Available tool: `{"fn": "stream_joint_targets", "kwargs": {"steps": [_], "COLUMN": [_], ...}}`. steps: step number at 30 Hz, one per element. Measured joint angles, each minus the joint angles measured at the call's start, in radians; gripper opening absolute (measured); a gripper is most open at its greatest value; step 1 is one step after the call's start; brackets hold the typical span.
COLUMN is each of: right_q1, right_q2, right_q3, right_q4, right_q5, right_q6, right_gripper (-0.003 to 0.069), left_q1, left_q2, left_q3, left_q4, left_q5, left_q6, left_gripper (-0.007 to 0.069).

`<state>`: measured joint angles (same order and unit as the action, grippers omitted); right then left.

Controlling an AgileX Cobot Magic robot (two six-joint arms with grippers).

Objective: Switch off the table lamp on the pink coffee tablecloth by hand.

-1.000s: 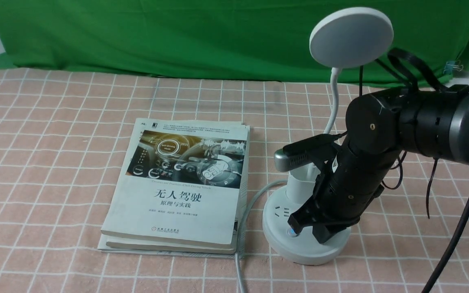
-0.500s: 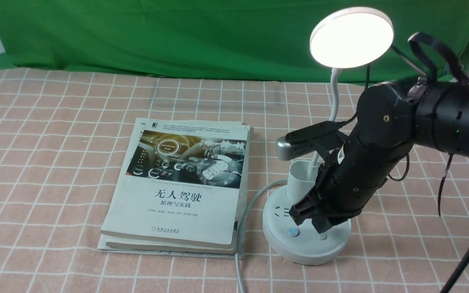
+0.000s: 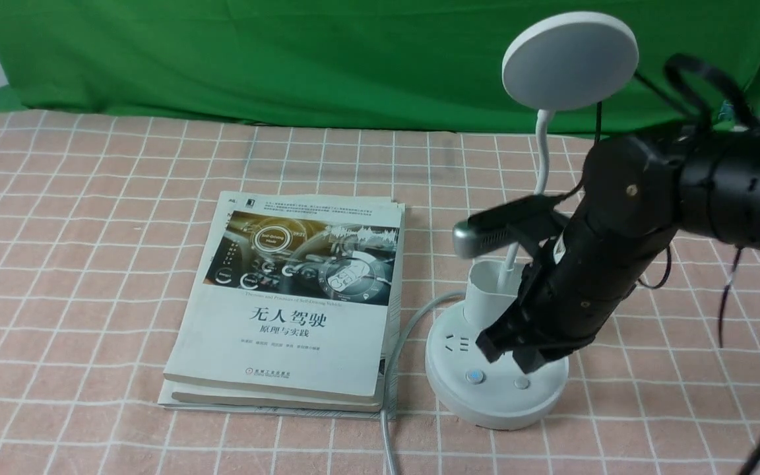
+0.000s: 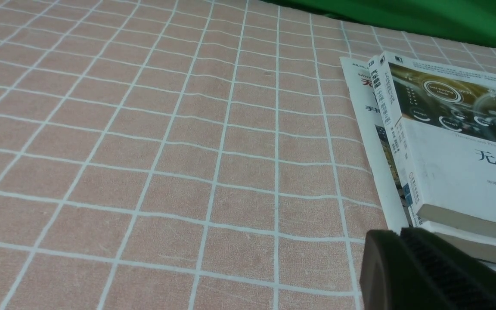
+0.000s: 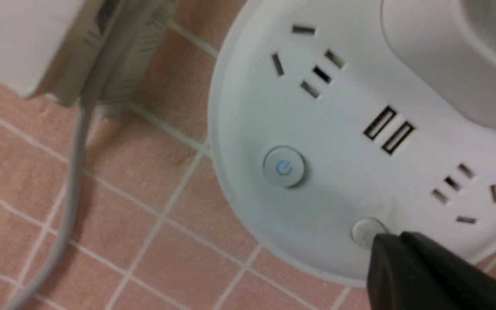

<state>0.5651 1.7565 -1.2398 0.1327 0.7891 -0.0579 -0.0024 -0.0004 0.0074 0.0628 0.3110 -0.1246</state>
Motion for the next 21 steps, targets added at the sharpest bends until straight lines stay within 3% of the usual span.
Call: {"fn": "stream_joint_targets", "kwargs": {"steps": [11,21], "right_q1": [0.0,0.0], "right_q2": [-0.116,-0.437], "right_q3": [0.025,0.268], "right_q4": [0.0,0.0], "right_q5": [0.069,0.054], "right_q6": [0.006,0.006], "right_gripper": [0.0046,0.0046], "left_q1": [0.0,0.0], "left_q2": [0.0,0.0], "left_q3": [0.0,0.0], "left_q4": [0.0,0.0], "left_q5": [0.0,0.0], "left_q6": [0.0,0.0], "left_gripper": [0.0006,0.0006]}}
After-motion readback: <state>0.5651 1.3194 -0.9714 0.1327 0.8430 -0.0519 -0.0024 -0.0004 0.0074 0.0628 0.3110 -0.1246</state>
